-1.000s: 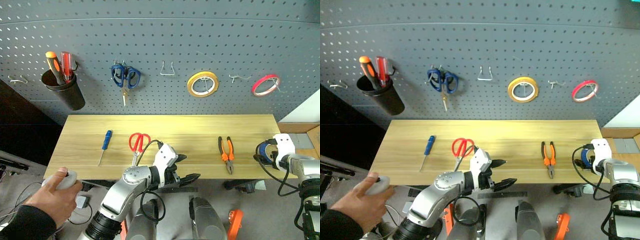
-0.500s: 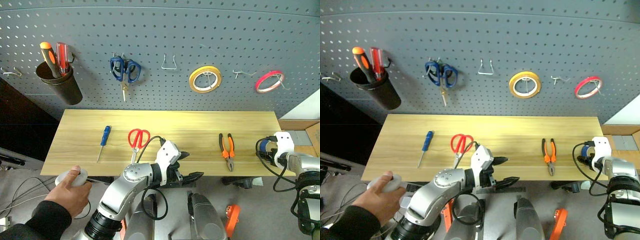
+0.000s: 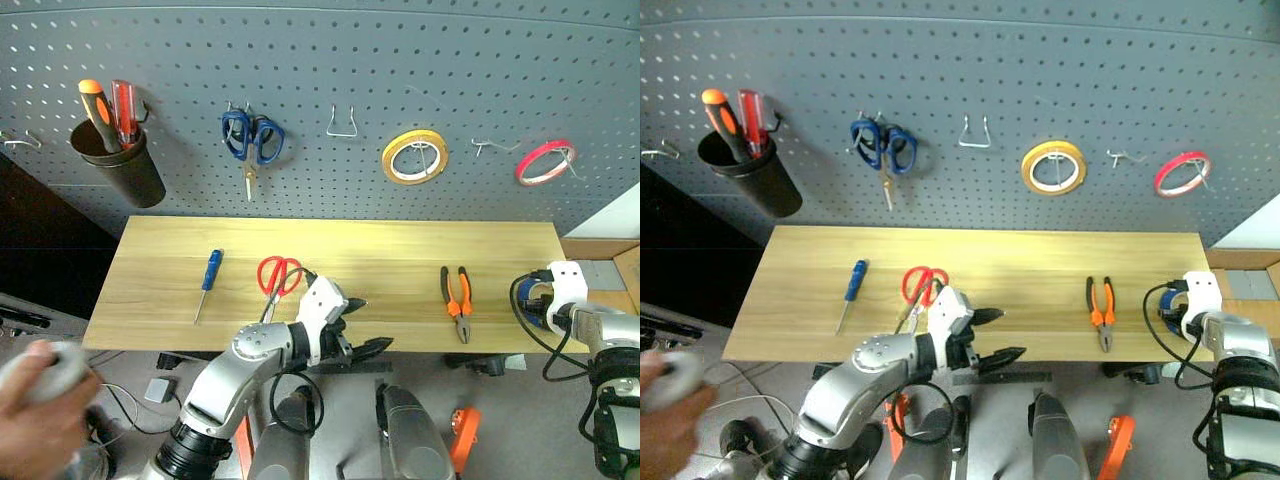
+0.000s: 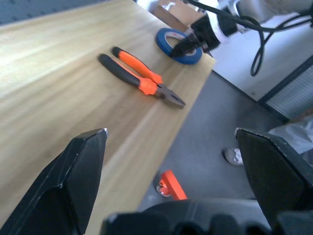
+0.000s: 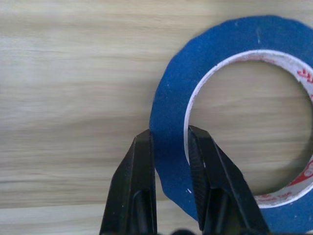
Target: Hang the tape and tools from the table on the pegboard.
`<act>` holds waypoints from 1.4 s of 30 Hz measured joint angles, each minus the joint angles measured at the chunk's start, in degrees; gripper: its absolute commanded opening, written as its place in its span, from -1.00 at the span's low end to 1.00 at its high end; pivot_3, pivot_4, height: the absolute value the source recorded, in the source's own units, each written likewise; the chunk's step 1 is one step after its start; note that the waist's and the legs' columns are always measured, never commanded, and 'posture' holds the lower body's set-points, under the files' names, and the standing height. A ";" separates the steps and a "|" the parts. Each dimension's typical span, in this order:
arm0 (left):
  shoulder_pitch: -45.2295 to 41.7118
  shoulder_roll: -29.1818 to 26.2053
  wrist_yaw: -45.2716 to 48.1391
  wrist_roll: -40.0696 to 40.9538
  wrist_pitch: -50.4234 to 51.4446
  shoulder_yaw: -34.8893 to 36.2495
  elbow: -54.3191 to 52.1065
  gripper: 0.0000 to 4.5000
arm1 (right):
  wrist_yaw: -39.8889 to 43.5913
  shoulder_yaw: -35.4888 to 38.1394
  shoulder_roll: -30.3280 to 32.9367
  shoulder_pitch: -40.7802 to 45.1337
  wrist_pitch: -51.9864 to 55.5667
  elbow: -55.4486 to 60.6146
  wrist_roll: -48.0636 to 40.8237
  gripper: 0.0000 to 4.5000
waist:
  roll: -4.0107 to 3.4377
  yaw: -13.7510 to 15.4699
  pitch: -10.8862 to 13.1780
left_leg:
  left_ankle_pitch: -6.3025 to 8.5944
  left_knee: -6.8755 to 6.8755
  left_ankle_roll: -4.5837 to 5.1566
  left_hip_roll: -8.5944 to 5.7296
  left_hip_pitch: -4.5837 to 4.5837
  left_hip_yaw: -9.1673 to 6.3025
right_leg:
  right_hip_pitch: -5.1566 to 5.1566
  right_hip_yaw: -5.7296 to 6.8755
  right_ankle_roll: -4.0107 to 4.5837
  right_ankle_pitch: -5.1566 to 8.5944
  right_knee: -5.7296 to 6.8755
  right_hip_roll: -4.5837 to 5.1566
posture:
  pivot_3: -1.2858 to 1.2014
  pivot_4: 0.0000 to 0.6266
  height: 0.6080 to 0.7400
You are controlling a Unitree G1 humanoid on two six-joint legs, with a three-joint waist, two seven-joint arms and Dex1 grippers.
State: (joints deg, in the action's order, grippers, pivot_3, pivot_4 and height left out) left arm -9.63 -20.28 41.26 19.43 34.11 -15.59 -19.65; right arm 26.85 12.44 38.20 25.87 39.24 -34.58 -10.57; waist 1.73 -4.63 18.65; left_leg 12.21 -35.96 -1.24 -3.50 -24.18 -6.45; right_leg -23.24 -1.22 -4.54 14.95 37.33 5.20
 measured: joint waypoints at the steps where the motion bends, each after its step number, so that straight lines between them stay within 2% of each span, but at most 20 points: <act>1: -0.32 -0.70 0.55 0.03 -0.66 0.71 0.38 1.00 | -0.64 1.15 -0.19 -1.88 2.56 5.32 -1.22 -0.84 | -0.13 0.03 -0.07 | 0.00 -0.04 -0.01 -0.04 -0.15 -0.03 | -0.13 0.02 0.00 0.00 0.09 0.02 | -0.08 -0.15 1.00; 5: -1.95 -3.10 3.58 -0.12 -4.43 2.38 4.43 1.00 | -2.01 6.89 -2.20 -9.24 11.48 26.76 -7.24 -0.84 | -0.80 0.00 -0.72 | -0.01 -0.08 -0.02 -0.07 -0.26 0.11 | -0.32 0.08 0.00 0.00 0.28 0.04 | -0.12 -0.33 1.00; 7: -2.54 -2.86 4.66 -0.39 -6.80 2.43 7.37 1.00 | -1.67 7.88 -3.72 -12.72 13.19 33.73 -9.88 -0.84 | -0.84 -0.05 -1.53 | 0.00 -0.10 -0.02 -0.09 -0.26 0.19 | -0.32 0.12 0.00 0.00 0.28 0.04 | -0.13 -0.41 1.00; 11: -3.95 -2.49 5.80 -0.50 -10.65 3.00 12.00 1.00 | 0.13 10.08 -5.25 -17.72 15.05 43.96 -15.31 -0.84 | -1.06 -0.18 -3.41 | -0.01 -0.19 -0.02 -0.11 -0.25 0.27 | -0.29 0.07 -0.09 -0.04 0.29 0.04 | -0.17 -0.62 1.00; 15: -7.38 -1.26 5.89 -0.58 -14.50 5.15 16.71 1.00 | 2.03 12.89 -5.29 -17.74 15.02 48.67 -20.16 -0.84 | -1.19 -0.52 -5.79 | -0.01 -0.25 -0.02 -0.10 -0.08 0.30 | -0.10 0.08 -0.17 -0.08 0.29 0.03 | -0.19 -0.80 1.00; 21: -10.05 0.52 5.74 -0.81 -18.77 6.82 21.54 1.00 | 2.15 15.74 -5.50 -11.62 13.65 51.28 -26.02 -0.84 | -1.19 -2.14 -9.62 | -0.01 -0.23 -0.02 -0.06 0.29 0.37 | 0.18 0.01 -0.18 -0.09 0.29 -0.02 | -0.20 -0.90 1.00; 27: -10.48 1.20 5.28 -1.40 -21.04 8.52 23.30 1.00 | 1.57 15.20 -7.19 -7.06 11.16 50.73 -28.54 -0.84 | -1.18 -4.08 -11.38 | -0.01 -0.26 -0.02 -0.08 0.65 0.31 | 0.62 -0.01 -0.20 -0.09 0.25 -0.03 | -0.19 -0.92 1.00; 31: -9.40 1.96 3.08 -1.41 -21.53 10.43 22.84 1.00 | 1.39 10.63 -7.19 -1.72 9.45 48.21 -27.87 -0.84 | -1.29 -5.48 -11.72 | 0.00 -0.15 -0.01 -0.01 1.28 0.29 | 1.30 0.04 -0.33 -0.02 -0.03 -0.05 | -0.17 -0.92 1.00; 34: -7.79 2.14 2.32 -1.45 -21.80 10.47 22.19 1.00 | 1.45 6.85 -7.19 0.48 8.15 45.22 -25.86 -0.84 | -1.35 -6.40 -12.20 | 0.00 -0.15 -0.01 -0.02 1.32 0.18 | 1.43 0.09 -0.27 -0.08 -0.11 -0.07 | -0.17 -0.92 1.00; 42: -5.82 2.18 0.46 -1.53 -21.74 10.60 19.72 1.00 | 3.94 -3.82 -6.70 4.79 3.73 36.76 -18.02 -0.84 | -1.39 -6.58 -12.57 | 0.00 -0.15 -0.01 -0.05 1.33 0.00 | 1.43 0.04 -0.26 -0.12 -0.10 -0.06 | -0.14 -0.92 1.00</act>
State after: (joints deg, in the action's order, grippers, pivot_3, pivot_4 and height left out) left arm -15.46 -18.09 41.72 17.90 12.37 -4.99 0.08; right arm 30.79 8.62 31.50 30.67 42.97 2.18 -28.59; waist 0.34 -11.21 6.08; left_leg 12.21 -36.11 -1.25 -3.55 -22.85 -6.45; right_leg -21.80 -1.19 -4.80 14.83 37.22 5.14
